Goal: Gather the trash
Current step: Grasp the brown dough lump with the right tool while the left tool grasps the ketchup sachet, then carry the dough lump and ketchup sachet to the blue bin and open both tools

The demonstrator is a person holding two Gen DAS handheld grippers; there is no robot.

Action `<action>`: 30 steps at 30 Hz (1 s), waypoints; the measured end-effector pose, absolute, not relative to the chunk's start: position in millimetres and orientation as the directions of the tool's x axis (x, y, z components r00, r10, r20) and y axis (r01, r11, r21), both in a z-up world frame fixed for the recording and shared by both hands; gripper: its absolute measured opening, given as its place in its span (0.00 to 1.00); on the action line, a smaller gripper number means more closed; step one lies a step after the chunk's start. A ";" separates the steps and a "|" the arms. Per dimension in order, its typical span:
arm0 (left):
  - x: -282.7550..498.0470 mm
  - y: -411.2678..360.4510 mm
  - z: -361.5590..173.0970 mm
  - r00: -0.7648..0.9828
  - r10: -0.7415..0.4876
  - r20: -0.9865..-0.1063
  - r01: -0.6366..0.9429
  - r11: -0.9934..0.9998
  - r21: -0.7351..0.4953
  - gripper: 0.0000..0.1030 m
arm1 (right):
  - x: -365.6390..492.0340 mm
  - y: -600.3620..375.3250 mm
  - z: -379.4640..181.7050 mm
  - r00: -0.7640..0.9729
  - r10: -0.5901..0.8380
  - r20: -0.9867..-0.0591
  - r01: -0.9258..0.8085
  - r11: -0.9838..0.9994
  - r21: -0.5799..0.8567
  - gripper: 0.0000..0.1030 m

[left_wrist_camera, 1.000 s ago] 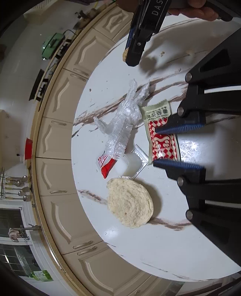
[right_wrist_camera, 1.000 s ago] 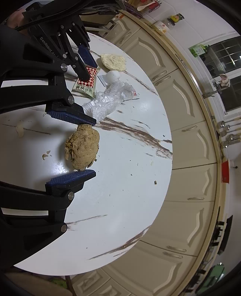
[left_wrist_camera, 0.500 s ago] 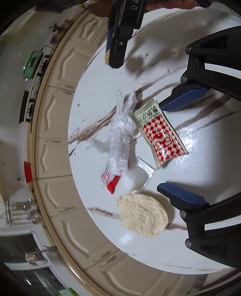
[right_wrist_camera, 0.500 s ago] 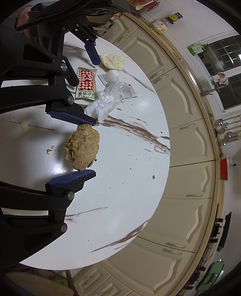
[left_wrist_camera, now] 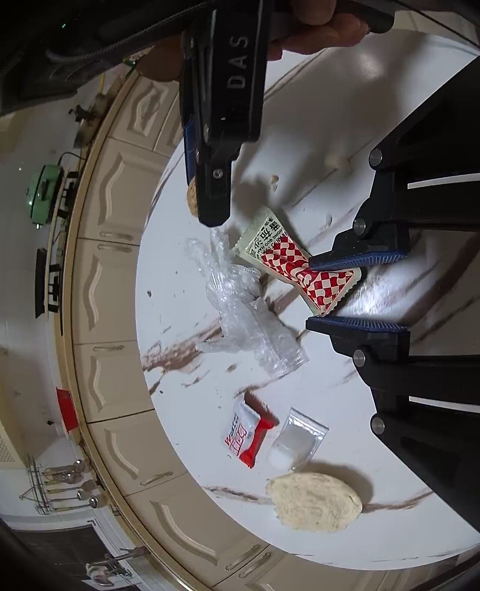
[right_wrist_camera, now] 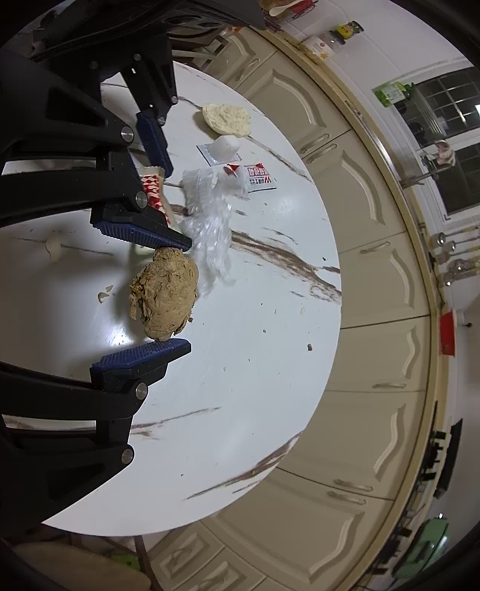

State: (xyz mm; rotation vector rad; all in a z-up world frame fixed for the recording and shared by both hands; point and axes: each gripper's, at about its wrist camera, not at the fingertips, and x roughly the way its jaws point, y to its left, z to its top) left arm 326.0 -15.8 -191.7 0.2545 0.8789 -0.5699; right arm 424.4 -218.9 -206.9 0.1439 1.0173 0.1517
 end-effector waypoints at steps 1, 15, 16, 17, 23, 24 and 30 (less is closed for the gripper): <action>326.2 -18.7 -188.8 0.502 -0.365 -0.784 0.569 0.822 -0.018 0.19 | 423.7 -220.9 -206.9 0.517 0.191 -0.834 -0.056 0.980 0.190 0.44; 301.3 -18.1 -165.8 0.526 -0.388 -0.757 0.514 0.854 -0.080 0.17 | 403.8 -248.8 -195.2 0.541 0.176 -0.822 -0.013 0.979 0.201 0.44; 299.1 -17.2 -162.3 0.533 -0.387 -0.753 0.511 0.856 -0.079 0.17 | 401.9 -250.0 -193.8 0.544 0.176 -0.820 -0.011 0.979 0.203 0.44; 295.3 -15.9 -159.2 0.539 -0.386 -0.749 0.508 0.858 -0.077 0.17 | 399.3 -251.3 -191.4 0.548 0.177 -0.817 -0.010 0.979 0.204 0.44; 266.9 -4.8 -133.6 0.584 -0.391 -0.711 0.494 0.867 -0.071 0.17 | 383.9 -255.4 -174.4 0.578 0.177 -0.797 -0.009 0.978 0.210 0.44; 262.3 -1.9 -130.1 0.592 -0.391 -0.705 0.493 0.867 -0.067 0.17 | 380.6 -255.9 -171.1 0.584 0.176 -0.793 -0.008 0.978 0.211 0.44; 234.2 2.2 -109.8 0.657 -0.355 -0.665 0.472 0.882 -0.006 0.17 | 364.4 -257.5 -156.0 0.609 0.171 -0.774 -0.008 0.978 0.210 0.44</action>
